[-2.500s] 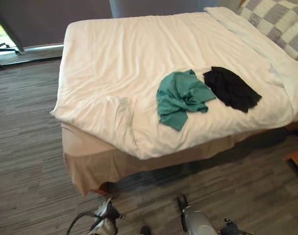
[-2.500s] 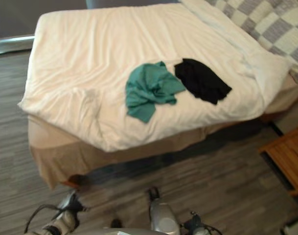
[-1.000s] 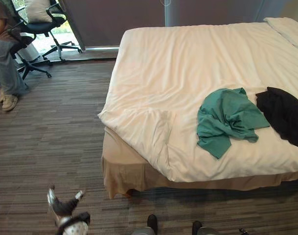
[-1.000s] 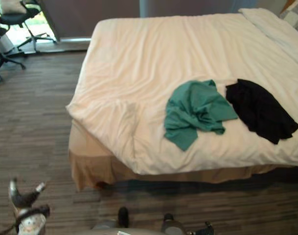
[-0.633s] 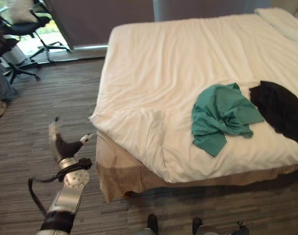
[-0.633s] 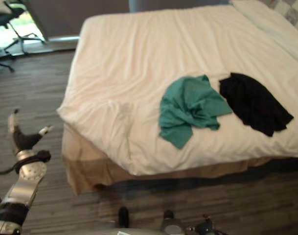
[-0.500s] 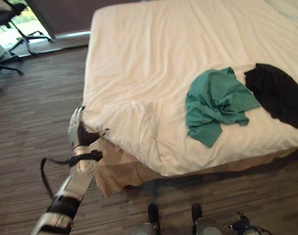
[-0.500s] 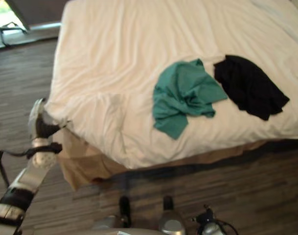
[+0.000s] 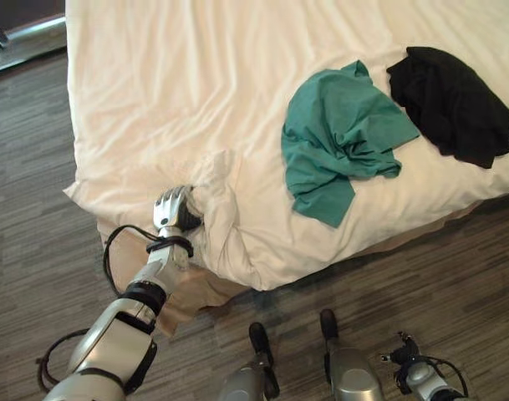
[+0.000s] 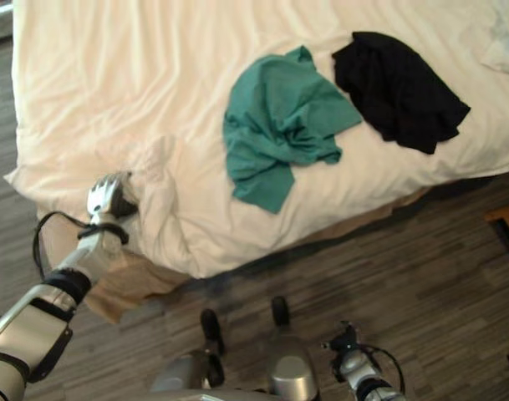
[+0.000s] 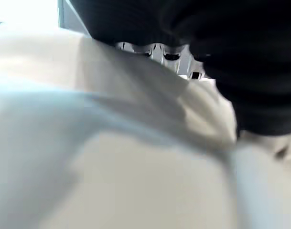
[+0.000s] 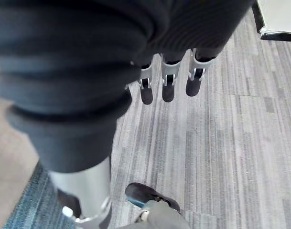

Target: Tidy up the quilt and then pick up the clothes from the bed and put them into the laundry hamper.

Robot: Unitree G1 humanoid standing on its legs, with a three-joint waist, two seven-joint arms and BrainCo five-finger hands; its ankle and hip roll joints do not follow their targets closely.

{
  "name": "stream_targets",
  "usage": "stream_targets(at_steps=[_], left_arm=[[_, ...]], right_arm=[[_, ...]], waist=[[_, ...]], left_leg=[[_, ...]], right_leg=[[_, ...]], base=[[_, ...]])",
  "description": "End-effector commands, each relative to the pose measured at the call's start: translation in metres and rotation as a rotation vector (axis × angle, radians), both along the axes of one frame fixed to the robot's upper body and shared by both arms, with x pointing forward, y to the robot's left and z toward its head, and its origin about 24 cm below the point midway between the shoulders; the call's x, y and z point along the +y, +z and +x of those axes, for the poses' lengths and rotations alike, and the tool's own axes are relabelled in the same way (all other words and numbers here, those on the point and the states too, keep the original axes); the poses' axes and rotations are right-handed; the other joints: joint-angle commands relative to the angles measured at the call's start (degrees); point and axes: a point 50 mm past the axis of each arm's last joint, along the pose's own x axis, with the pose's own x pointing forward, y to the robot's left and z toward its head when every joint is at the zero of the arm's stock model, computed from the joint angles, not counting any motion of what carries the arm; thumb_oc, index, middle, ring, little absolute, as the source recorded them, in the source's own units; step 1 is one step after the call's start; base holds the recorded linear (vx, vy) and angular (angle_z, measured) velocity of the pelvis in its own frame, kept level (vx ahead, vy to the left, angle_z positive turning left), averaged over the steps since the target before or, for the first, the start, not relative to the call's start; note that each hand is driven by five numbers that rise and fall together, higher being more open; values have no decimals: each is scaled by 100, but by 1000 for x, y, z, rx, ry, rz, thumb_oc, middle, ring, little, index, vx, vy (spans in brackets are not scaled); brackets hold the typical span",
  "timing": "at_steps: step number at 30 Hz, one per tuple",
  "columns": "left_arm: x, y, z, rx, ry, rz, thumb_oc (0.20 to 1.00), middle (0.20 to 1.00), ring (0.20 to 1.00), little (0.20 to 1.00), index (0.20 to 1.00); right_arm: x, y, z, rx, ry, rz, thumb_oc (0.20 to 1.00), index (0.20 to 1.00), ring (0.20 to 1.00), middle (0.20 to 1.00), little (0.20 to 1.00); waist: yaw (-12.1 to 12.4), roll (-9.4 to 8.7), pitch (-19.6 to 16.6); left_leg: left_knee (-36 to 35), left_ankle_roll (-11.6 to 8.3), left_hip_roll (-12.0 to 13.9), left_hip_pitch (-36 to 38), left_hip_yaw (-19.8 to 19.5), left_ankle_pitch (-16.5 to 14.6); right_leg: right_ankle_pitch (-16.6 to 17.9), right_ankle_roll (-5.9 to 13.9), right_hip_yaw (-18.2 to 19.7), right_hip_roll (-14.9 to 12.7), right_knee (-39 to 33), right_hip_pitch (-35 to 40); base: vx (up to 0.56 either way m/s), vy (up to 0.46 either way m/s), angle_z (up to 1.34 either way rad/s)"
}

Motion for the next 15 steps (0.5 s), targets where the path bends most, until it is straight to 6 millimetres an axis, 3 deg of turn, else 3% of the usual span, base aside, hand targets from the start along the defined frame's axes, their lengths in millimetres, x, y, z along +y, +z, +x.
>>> stream_targets(at_steps=[1,3,5,6,9,10,11,14,15], left_arm=[[55,-63,-75,314,269,-21,445,445,445,445,445],[69,-81,-111,332,415,-118,200,200,200,200,200],[84,-102,-161,422,538,-131,200,200,200,200,200],[86,-129,-233,555,732,-201,200,200,200,200,200],[74,-148,-298,683,904,-254,200,200,200,200,200],[60,-156,-339,775,1009,-292,1000,1000,1000,1000,1000],[60,-156,-339,775,1009,-292,1000,1000,1000,1000,1000],[35,-166,-372,911,1034,-349,1000,1000,1000,1000,1000],[28,-169,-375,953,1002,-359,1000,1000,1000,1000,1000]], right_arm=[[-14,14,14,-92,-36,0,1000,1000,1000,1000,1000],[-23,36,34,-228,-7,-24,1000,1000,1000,1000,1000],[-33,63,51,-376,3,-39,1000,1000,1000,1000,1000],[-43,110,72,-602,43,-80,1000,1000,1000,1000,1000],[-43,164,89,-829,117,-109,1000,1000,1000,1000,1000],[-35,205,97,-980,220,-153,1000,1000,1000,1000,1000],[-35,205,97,-980,220,-153,1000,1000,1000,1000,1000],[-17,258,110,-1141,384,-230,1000,1000,1000,1000,1000],[-6,271,116,-1179,449,-232,1000,1000,1000,1000,1000]], waist=[[153,-366,-304],[211,-392,-386],[253,-399,-427],[339,-399,-514],[462,-404,-573],[562,-412,-611],[561,-409,-621],[739,-436,-659],[787,-441,-675]], left_leg=[[303,-281,245,44,-72,-503],[281,-284,246,113,-80,-505],[244,-280,231,213,-98,-527],[178,-272,212,315,-102,-537],[126,-251,197,391,-141,-547],[85,-239,192,436,-176,-549],[83,-240,195,418,-177,-533],[47,-234,196,438,-236,-543],[43,-234,206,403,-248,-515]], right_leg=[[-380,358,84,-390,345,-211],[-365,350,81,-388,281,-115],[-373,364,61,-408,206,11],[-346,373,10,-459,78,155],[-331,375,-64,-492,12,282],[-339,374,-123,-511,-11,347],[-320,371,-122,-508,-19,331],[-345,371,-220,-521,-41,410],[-321,365,-238,-517,-51,389]], base=[[67,14,-10],[57,-1,-4],[72,32,-4],[79,56,0],[66,43,0],[44,21,-4],[41,13,-4],[9,-2,4],[-7,-5,6]])
